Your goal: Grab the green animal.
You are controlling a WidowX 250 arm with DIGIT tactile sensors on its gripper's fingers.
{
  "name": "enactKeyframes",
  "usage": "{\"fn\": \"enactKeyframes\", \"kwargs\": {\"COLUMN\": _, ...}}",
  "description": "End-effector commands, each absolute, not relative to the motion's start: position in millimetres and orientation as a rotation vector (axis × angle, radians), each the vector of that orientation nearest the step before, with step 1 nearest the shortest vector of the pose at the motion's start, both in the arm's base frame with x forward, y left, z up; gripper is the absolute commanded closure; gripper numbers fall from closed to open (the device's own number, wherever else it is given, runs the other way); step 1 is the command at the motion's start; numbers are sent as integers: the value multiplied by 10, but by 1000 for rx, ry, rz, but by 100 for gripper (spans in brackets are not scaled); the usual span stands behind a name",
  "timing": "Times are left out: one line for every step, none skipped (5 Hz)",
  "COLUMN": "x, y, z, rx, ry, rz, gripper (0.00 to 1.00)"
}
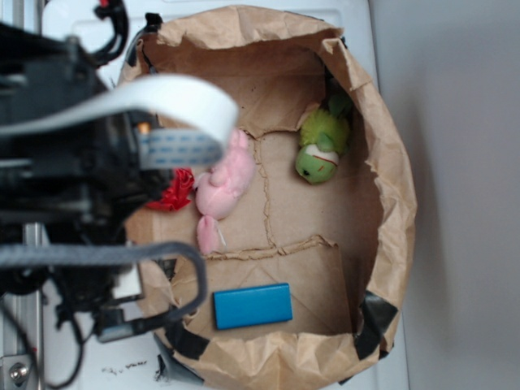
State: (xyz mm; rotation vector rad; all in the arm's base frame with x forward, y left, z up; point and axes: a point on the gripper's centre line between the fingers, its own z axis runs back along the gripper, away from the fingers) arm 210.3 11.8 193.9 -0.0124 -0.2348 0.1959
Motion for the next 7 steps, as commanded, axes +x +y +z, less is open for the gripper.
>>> {"fn": "enactKeyframes", "kwargs": {"x": 2489, "y": 151, "z": 1723, "rx": 63, "ry": -343, "rz": 253, "gripper": 0}}
{"fn": "enactKeyframes", "kwargs": {"x": 2618, "y": 180, "z": 1596, "rx": 66, "ry": -340, "rz": 205, "gripper": 0}}
{"fn": "enactKeyframes", "kwargs": {"x": 2740, "y": 220, "z": 1508, "rx": 97, "ry": -310, "rz": 216, "gripper": 0}}
{"fn": "enactKeyframes", "kwargs": {"x": 2740, "y": 220, "z": 1508, "rx": 97, "ry": -310, "rz": 216, "gripper": 0}}
{"fn": "enactKeyframes", "kwargs": {"x": 2740, "y": 220, "z": 1508, "rx": 97, "ry": -310, "rz": 216, "gripper": 0}}
{"fn": "enactKeyframes", "kwargs": {"x": 2740, "y": 220, "z": 1508, "rx": 97, "ry": -310, "rz": 216, "gripper": 0}}
{"fn": "enactKeyframes", "kwargs": {"x": 2740, "y": 220, "z": 1508, "rx": 97, "ry": -310, "rz": 216, "gripper": 0}}
